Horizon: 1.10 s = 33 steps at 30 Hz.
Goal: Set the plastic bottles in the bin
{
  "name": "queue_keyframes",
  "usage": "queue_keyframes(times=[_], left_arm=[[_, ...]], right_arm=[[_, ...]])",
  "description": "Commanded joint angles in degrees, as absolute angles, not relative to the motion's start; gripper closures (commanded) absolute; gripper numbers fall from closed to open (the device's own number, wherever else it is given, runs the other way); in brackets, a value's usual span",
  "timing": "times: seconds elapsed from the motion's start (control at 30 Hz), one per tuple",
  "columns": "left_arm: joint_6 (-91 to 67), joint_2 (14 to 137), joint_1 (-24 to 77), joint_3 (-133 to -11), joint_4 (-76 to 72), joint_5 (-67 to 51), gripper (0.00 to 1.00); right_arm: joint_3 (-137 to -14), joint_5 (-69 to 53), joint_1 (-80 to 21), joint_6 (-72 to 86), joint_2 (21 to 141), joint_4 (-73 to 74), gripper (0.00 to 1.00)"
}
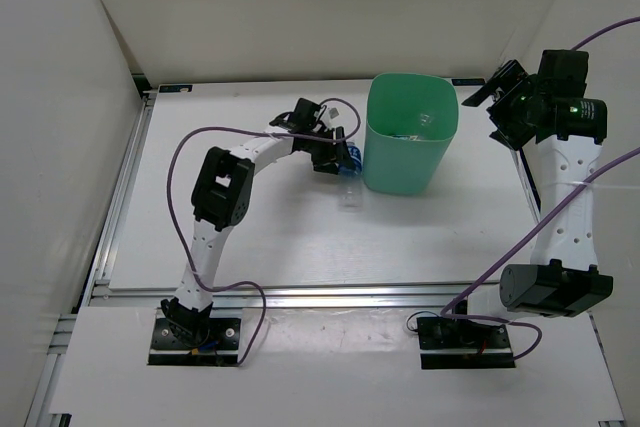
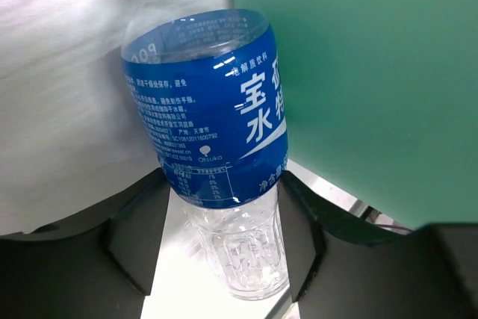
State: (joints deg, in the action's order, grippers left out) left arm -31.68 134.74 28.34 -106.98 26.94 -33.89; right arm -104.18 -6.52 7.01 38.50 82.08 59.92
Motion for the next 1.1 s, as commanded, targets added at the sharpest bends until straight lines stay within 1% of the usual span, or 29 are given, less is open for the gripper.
queue_keyframes(times=[0.0,0.07,0.13,0.37,0.4,0.43,0.53,0.6,0.63,0.67,0.77,0.8,0.83,0.87,0.93,1.07], left_arm=[[-32.08,132.19,26.02,-107.06,26.63,-33.75,0.34],[-32.08,130.96,24.18,-107.05,26.63,-33.22,0.42],[-32.08,129.56,23.47,-107.58,26.63,-33.83,0.46],[-33.13,126.23,22.85,-109.68,26.63,-32.26,0.46],[-33.13,125.6,21.46,-110.64,26.63,-31.65,0.49],[-33.83,124.9,20.75,-113.35,26.63,-31.64,0.53],[-34.98,122.35,18.9,-119.25,26.63,-30.34,0.53],[-34.2,122.34,18.9,-128.63,26.63,-30.32,0.53],[-34.19,123.74,19.68,-132.85,26.63,-31.89,0.53],[-34.19,126.36,20.64,-141.42,26.63,-32.69,0.53],[-35.77,129.11,23.36,-150.71,25.93,-32.7,0.52],[-36.64,129.11,23.99,-151.78,23.75,-32.17,0.52],[-36.65,127.81,24.69,-150.39,22.43,-31.56,0.52],[-36.65,126.75,26.52,-146.55,20.85,-29.9,0.52],[-33.94,125.16,28.82,-144.24,16.89,-28.31,0.52],[-32.78,129.63,35.05,-148.1,16.35,-26.38,0.51]], right_arm=[[-103.8,-5.19,7.03,37.18,80.51,59.5,0.0],[-103.8,-5.19,7.03,37.18,80.51,59.5,0.0],[-103.8,-5.19,7.03,37.71,80.51,59.5,0.0],[-103.8,-6.5,7.03,39.46,81.74,58.97,0.0],[-103.8,-6.5,7.03,39.46,81.74,58.97,0.0],[-103.8,-6.5,7.03,39.46,81.74,58.97,0.0],[-102.75,-6.5,7.03,39.46,81.22,58.97,0.0],[-102.13,-6.5,7.03,39.46,81.21,58.45,0.0],[-101.61,-6.5,7.03,39.46,81.21,58.45,0.0],[-101.6,-7.03,7.03,39.98,81.21,58.45,0.0],[-101.6,-7.03,7.03,40.51,81.21,58.45,0.0],[-101.6,-7.55,7.03,40.52,81.21,57.93,0.0],[-101.6,-7.56,7.03,40.52,81.21,57.92,0.0],[-102.21,-7.56,7.03,40.52,81.21,57.92,0.0],[-102.22,-7.56,7.03,40.52,81.21,57.92,0.0],[-101.69,-8.08,7.03,40.52,80.6,57.92,0.0]])
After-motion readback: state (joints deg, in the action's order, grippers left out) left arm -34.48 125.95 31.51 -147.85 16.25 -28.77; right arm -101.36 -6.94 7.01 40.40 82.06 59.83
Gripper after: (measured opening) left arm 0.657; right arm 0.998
